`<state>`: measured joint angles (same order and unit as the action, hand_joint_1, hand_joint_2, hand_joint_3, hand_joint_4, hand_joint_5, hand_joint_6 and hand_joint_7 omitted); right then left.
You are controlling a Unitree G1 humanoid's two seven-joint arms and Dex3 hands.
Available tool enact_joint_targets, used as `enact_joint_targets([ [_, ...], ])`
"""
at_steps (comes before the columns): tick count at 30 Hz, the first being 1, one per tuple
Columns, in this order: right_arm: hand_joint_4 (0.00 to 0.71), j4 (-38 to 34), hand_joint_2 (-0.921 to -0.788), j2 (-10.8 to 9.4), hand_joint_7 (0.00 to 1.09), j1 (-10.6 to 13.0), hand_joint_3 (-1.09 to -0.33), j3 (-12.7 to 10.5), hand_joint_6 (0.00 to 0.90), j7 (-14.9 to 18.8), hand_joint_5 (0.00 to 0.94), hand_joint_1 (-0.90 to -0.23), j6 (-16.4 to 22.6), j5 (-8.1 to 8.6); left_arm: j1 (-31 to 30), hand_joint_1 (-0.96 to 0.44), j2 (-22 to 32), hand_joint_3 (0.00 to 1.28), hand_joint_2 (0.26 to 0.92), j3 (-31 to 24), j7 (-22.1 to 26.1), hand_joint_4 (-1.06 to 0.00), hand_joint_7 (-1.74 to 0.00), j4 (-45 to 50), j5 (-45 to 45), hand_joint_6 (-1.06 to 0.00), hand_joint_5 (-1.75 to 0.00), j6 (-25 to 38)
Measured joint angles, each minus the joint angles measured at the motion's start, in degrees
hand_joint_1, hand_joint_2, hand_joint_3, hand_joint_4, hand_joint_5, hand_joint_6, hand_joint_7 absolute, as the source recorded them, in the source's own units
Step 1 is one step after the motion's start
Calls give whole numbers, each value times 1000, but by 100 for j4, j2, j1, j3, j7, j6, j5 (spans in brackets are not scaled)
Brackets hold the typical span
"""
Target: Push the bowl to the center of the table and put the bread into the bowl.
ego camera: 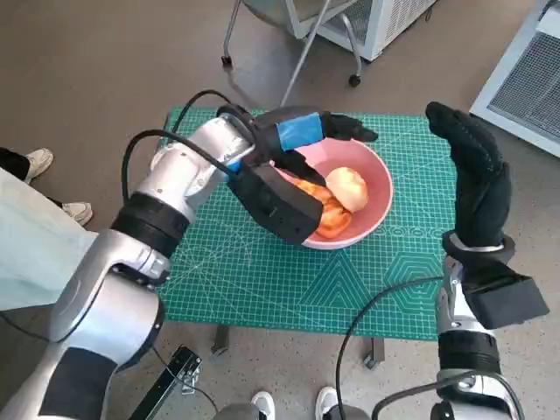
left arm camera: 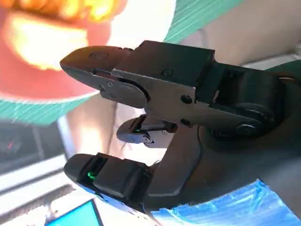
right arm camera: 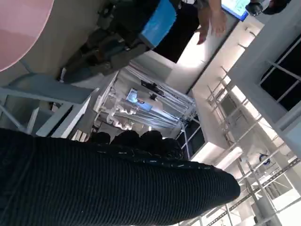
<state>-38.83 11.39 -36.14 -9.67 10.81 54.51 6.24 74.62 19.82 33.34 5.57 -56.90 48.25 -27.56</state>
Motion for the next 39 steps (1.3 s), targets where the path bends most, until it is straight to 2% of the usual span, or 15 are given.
enact_joint_targets([
  [4, 364, 69, -921, 0, 767, 0, -841, 9, 39, -5, 1, -573, -31, 1, -251, -50, 108, 0, 867, -486, -1, -227, -83, 159, -626, -458, -13, -205],
  [9, 359, 295, -921, 0, 771, -1, -845, 23, 36, -12, 0, -563, -146, 5, -800, 11, 169, 8, 883, -1264, -71, -345, -121, 462, -1661, -531, -65, -543],
  [13, 355, 513, -921, -8, 778, -3, -846, 47, 39, -78, 0, -559, -286, -4, -1351, 43, 172, 9, 888, -1805, -335, -438, -154, 806, -2280, -576, -109, -804],
  [16, 355, 634, -921, -20, 782, -10, -846, 67, 41, -156, 0, -558, -363, -62, -1762, 68, 177, 9, 891, -2102, -427, -462, -209, 1117, -2633, -571, -145, -925],
  [19, 355, 702, -921, -30, 786, -24, -847, 87, 41, -234, 1, -558, -407, -158, -2176, 99, 178, 7, 895, -2329, -413, -421, -433, 1529, -2933, -470, -285, -948],
  [21, 355, 720, -921, -39, 789, -42, -847, 98, 40, -287, 1, -559, -421, -223, -2446, 121, 176, 7, 896, -2452, -394, -354, -583, 1861, -3099, -402, -447, -915],
  [27, 359, 717, -921, -58, 799, -144, -848, 119, 39, -446, 3, -568, -428, -399, -3186, 140, 92, 13, 896, -2792, -475, -253, -800, 3005, -3317, -313, -677, -606],
  [32, 372, 689, -921, -78, 811, -237, -841, 137, 51, -488, 9, -574, -473, -428, -3624, 133, -56, 22, 901, -2956, -686, -227, -870, 3640, -3303, -298, -737, -403],
  [39, 385, 708, -921, -111, 814, -264, -812, 169, 63, -488, 15, -584, -594, -417, -3935, 124, -204, 31, 902, -2987, -733, -220, -901, 3892, -3290, -301, -771, -333],
])
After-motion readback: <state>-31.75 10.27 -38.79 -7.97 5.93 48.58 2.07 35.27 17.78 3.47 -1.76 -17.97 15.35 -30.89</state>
